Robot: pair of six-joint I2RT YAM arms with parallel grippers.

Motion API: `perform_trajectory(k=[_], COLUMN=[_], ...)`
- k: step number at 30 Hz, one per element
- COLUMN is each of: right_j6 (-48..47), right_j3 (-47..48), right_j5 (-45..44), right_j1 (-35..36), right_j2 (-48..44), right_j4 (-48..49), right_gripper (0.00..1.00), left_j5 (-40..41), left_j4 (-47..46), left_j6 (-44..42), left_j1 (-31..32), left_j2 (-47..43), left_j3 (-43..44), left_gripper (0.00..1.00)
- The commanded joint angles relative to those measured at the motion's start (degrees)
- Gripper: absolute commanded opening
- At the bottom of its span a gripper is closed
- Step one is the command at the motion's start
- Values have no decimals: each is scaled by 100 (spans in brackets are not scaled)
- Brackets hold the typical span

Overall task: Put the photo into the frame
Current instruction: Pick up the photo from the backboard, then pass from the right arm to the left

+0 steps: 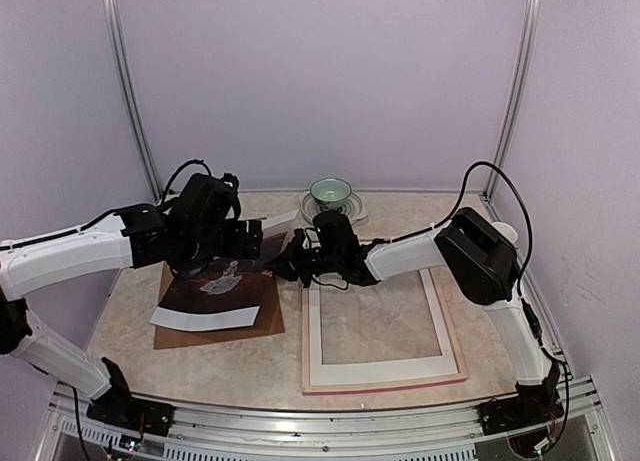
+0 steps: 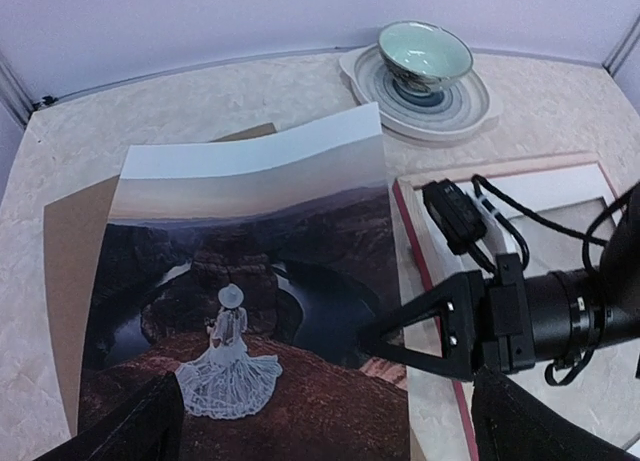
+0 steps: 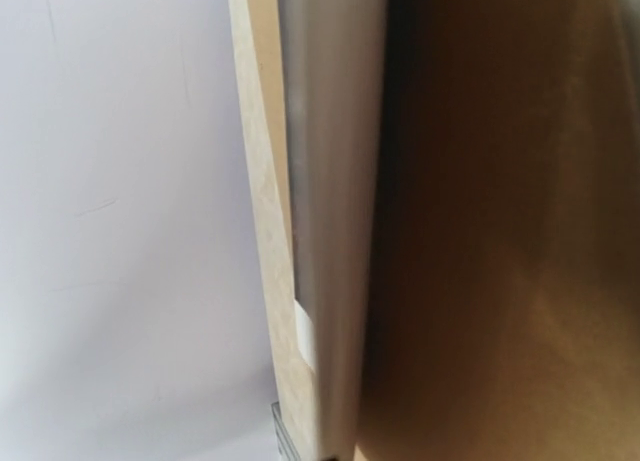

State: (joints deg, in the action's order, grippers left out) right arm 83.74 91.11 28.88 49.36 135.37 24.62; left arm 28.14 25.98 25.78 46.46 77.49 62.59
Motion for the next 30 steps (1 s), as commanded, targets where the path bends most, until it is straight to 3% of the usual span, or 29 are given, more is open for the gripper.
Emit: perform_trajectory(k=[1, 5, 12, 21, 30], right_j6=[103, 124, 131, 167, 243], right_j3=[10, 38, 122, 229, 199], right_j5=[137, 162, 169, 161, 172], right_j1=[-31, -62, -119, -145, -145], right_j2=[4, 50, 124, 220, 253], right_j4=[206, 219, 162, 113, 207], right_gripper=[0, 0, 0, 0, 0], left_j5=[171, 114, -381, -12, 1046], left_j4=[459, 643, 1577, 2305, 2766], left_j6=[-363, -429, -103, 208, 331], left_j1=[642, 1116, 1283, 1689, 2069], left_j2=[190, 265, 530, 1168, 1931], left_j3=[286, 296, 604, 861, 1093], left_gripper=[99, 99, 99, 98, 91])
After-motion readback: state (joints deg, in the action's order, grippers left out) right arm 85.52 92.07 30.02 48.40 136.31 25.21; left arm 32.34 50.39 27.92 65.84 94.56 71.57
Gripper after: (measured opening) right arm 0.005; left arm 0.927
